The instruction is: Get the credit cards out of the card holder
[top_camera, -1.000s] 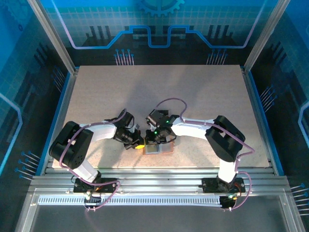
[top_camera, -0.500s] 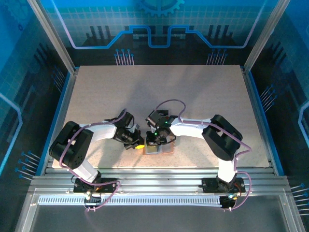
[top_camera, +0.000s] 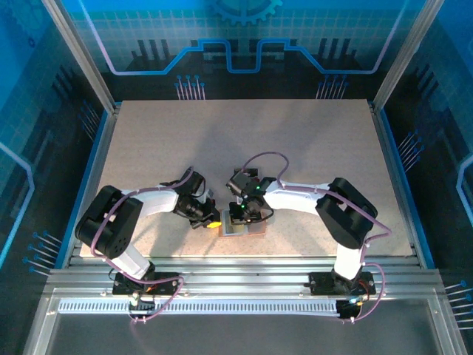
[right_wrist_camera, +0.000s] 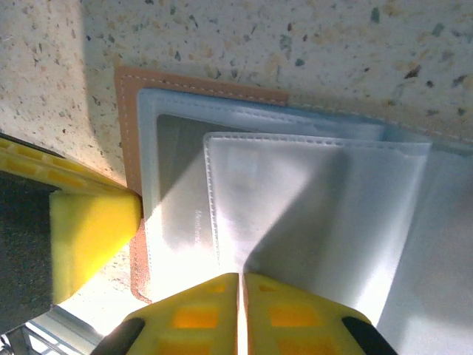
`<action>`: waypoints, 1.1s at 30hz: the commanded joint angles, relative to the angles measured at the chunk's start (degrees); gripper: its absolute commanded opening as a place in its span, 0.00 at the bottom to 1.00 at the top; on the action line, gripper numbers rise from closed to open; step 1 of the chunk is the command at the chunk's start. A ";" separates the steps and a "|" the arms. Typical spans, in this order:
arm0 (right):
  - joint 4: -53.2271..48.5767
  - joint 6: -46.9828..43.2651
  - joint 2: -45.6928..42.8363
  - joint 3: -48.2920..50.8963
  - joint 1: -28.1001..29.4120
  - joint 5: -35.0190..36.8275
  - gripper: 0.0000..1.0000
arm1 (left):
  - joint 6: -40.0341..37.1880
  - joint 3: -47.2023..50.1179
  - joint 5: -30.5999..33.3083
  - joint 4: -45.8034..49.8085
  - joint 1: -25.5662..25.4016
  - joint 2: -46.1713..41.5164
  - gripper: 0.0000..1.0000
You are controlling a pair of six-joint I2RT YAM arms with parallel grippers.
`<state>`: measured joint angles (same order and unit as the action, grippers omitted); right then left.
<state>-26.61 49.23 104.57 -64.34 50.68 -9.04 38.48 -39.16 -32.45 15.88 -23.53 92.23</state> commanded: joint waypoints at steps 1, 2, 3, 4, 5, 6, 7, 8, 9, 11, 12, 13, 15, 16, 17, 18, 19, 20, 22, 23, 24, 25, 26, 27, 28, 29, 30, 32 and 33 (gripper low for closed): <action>-2.57 -0.29 -1.25 1.14 -0.01 1.70 0.10 | -0.84 0.95 0.63 1.53 -0.46 0.51 0.04; -2.41 -0.28 -1.09 1.23 0.03 1.74 0.10 | -0.86 0.72 0.56 1.61 -0.51 0.14 0.04; -2.39 -0.28 -0.87 1.15 0.04 1.61 0.10 | -0.78 0.51 0.49 1.59 -0.53 -0.32 0.04; -2.40 -0.29 -0.63 1.06 0.08 1.35 0.10 | -0.69 0.11 0.52 1.93 -0.53 -0.88 0.04; -2.21 -0.15 -0.55 1.05 0.10 1.21 0.10 | -0.57 -0.48 0.43 2.34 -0.61 -1.59 0.04; -1.98 -0.07 -0.63 1.20 0.07 1.13 0.10 | -0.53 -0.94 0.37 2.53 -0.66 -2.23 0.04; -1.62 0.07 -0.78 1.47 0.19 1.03 0.10 | -0.18 -1.44 0.15 2.40 -0.77 -2.96 0.05; -1.43 0.14 -0.82 1.66 0.11 1.05 0.10 | 0.58 -1.67 -0.33 1.96 -0.77 -3.50 0.05; -1.42 0.09 -0.85 1.71 0.11 1.04 0.10 | 1.31 -1.63 -1.55 0.77 -0.79 -3.65 0.05; -1.68 0.05 -0.94 1.67 0.09 1.13 0.10 | 3.80 -0.98 -4.86 -3.18 -0.82 -3.27 0.05; -1.68 0.06 -0.87 1.66 0.07 1.13 0.10 | 4.89 -0.50 -5.98 -4.90 -0.94 -2.74 0.05; -1.69 0.07 -1.04 1.71 0.15 1.13 0.10 | 5.96 -0.07 -6.92 -6.69 -1.12 -2.18 0.05; -1.69 0.01 -1.25 1.76 0.12 1.17 0.10 | 6.86 0.33 -7.72 -8.15 -1.51 -1.01 0.05; -1.69 0.05 -1.29 1.73 0.10 1.21 0.10 | 6.96 0.37 -7.64 -8.41 -1.72 -0.57 0.05; -1.76 0.05 -1.29 1.67 0.11 1.25 0.10 | 6.95 0.48 -7.55 -8.59 -1.93 -0.23 0.05; -1.85 -0.01 -1.25 1.59 0.10 1.25 0.10 | 7.03 0.57 -7.62 -8.79 -2.04 0.04 0.05; -2.02 -0.01 -1.21 1.43 0.12 1.19 0.10 | 7.02 0.73 -7.71 -8.93 -2.05 0.35 0.05; -2.04 -0.07 -1.19 1.41 0.11 1.22 0.10 | 7.08 0.86 -7.63 -8.99 -2.13 0.65 0.05; -1.94 0.06 -1.27 1.40 0.07 1.17 0.11 | 6.57 0.76 -7.01 -8.20 -2.13 1.23 0.05; -1.93 0.06 -1.36 1.33 0.12 1.29 0.12 | 5.99 0.54 -6.36 -7.21 -2.13 1.67 0.05; -1.95 0.02 -1.46 1.27 0.12 1.37 0.12 | 5.49 0.41 -5.84 -6.39 -2.09 2.02 0.05; -2.11 0.02 -1.53 1.10 0.12 1.50 0.14 | 5.05 0.31 -5.38 -5.84 -2.13 2.40 0.05; -2.57 -0.10 -1.48 0.70 0.12 1.64 0.16 | 4.70 0.27 -5.11 -5.52 -2.13 2.81 0.04; -3.17 -0.31 -1.40 0.26 0.15 1.96 0.18 | 4.52 0.30 -4.99 -5.38 -2.13 3.08 0.04; -3.95 -0.50 -1.31 -0.30 0.19 2.30 0.20 | 4.41 0.31 -4.91 -5.33 -2.12 3.30 0.04; -4.56 -0.74 -1.32 -0.81 0.20 2.72 0.23 | 4.27 0.23 -4.85 -5.23 -2.13 3.55 0.04; -5.13 -0.85 -1.42 -1.20 0.20 3.16 0.26 | 4.11 0.22 -4.73 -5.09 -2.14 3.66 0.04; -6.14 -1.21 -1.50 -1.86 0.20 3.88 0.28 | 3.98 0.09 -4.56 -4.86 -2.14 3.78 0.04; -6.70 -1.41 -1.55 -2.17 0.17 4.12 0.29 | 3.89 -0.02 -4.56 -4.81 -2.13 3.92 0.04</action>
<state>-28.95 48.49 104.12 -64.99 50.68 -7.68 43.55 -39.20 -38.48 8.25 -25.30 94.32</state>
